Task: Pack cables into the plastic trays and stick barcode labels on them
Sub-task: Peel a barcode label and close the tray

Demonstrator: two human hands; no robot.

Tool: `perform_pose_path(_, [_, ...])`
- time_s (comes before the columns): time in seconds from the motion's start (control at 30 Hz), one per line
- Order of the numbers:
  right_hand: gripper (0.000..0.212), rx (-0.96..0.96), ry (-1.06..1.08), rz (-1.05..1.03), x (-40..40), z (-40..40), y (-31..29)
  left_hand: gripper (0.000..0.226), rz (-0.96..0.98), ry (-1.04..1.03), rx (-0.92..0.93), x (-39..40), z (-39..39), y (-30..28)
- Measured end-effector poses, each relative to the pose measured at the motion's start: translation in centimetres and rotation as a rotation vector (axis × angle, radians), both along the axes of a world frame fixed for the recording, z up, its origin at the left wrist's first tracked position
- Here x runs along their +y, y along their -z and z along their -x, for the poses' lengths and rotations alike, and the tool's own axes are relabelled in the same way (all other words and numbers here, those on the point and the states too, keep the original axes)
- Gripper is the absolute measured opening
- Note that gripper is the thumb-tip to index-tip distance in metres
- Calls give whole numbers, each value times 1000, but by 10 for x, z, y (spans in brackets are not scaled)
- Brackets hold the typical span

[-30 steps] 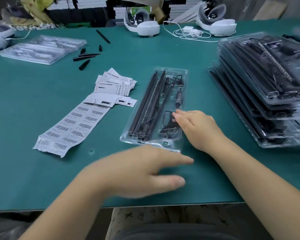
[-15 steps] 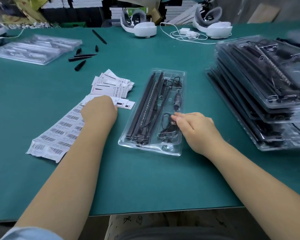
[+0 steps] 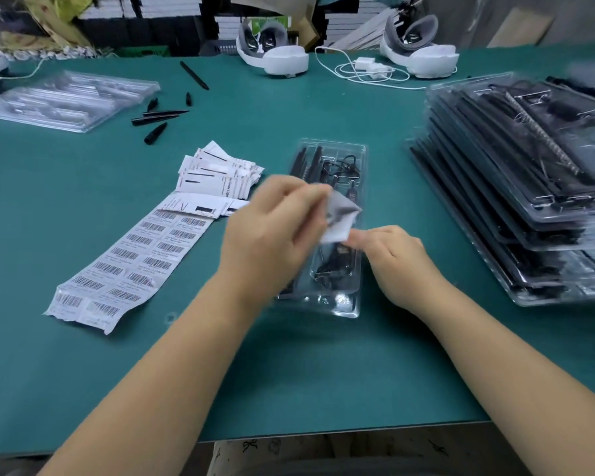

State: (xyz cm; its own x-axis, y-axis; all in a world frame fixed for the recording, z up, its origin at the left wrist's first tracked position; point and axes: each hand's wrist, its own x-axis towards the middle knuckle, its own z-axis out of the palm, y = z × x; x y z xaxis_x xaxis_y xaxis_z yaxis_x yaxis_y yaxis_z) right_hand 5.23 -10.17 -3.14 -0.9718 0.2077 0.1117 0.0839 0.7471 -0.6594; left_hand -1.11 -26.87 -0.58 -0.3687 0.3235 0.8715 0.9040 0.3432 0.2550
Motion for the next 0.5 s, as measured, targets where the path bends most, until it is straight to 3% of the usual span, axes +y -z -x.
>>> perform_pose_path(0.13, [44, 35, 144, 134, 2, -1, 4, 13, 128, 202, 38, 14, -16, 10])
perform_pose_path(0.23, [68, -67, 189, 500, 9, 2, 7, 11, 212, 234, -45, 14, -16, 13])
perform_pose_path(0.33, [113, -215, 172, 506, 14, 3, 1, 13, 268, 262, -149, 12, -16, 10])
perform_pose_path(0.4, [98, -229, 178, 410, 13, 4, -1, 19, 337, 323, -239, 11, -14, 8])
perform_pose_path(0.47, [52, -214, 143, 339, 13, 4, -3, 51, 503, 379, -409, 8, -12, 7])
perform_pose_path(0.5, [39, -210, 116, 335, 13, 5, -3, 71, 606, 379, -470, 6, -10, 9])
